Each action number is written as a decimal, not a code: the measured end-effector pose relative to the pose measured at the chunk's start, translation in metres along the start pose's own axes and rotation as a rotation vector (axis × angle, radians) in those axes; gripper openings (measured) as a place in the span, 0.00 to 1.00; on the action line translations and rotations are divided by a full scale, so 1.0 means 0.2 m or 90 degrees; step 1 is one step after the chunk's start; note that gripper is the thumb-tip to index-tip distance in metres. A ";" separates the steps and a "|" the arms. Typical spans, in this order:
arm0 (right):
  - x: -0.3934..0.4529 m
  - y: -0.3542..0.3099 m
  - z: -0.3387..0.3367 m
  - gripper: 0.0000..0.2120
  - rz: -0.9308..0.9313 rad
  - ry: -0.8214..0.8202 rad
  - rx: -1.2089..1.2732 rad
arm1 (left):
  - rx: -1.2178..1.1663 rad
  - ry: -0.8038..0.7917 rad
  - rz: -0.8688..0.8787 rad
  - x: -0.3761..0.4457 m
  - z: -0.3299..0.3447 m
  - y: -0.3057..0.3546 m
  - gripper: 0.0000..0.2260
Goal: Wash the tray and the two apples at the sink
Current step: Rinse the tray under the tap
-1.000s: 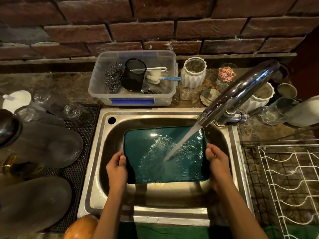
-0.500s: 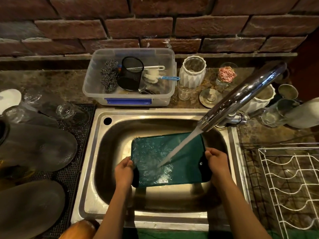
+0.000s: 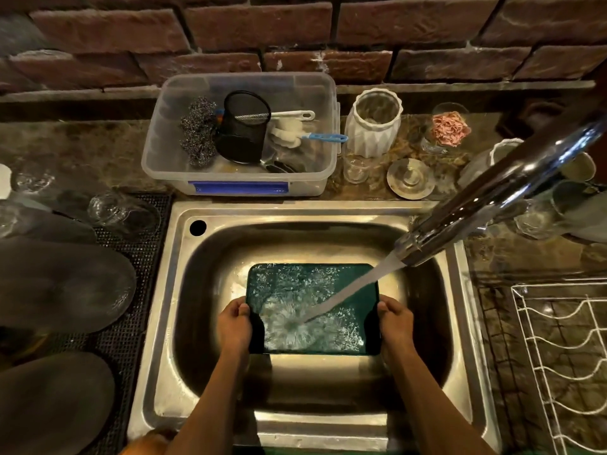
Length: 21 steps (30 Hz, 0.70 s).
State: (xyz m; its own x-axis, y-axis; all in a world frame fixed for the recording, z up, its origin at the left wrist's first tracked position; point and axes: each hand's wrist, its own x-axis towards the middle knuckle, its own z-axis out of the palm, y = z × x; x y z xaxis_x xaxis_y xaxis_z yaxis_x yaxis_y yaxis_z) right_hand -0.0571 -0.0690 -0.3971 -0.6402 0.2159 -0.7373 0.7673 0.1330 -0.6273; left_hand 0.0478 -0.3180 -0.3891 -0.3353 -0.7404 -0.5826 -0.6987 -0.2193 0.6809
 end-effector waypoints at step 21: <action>-0.02 0.06 0.04 0.13 -0.112 0.049 -0.181 | 0.133 0.065 0.051 0.00 -0.03 -0.01 0.08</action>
State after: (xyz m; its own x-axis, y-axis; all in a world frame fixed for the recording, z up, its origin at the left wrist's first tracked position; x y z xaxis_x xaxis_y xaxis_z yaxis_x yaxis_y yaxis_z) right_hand -0.0460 -0.0756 -0.4047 -0.7674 0.2363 -0.5960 0.6319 0.4362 -0.6407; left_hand 0.0534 -0.3222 -0.3886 -0.3368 -0.8130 -0.4749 -0.7916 -0.0286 0.6104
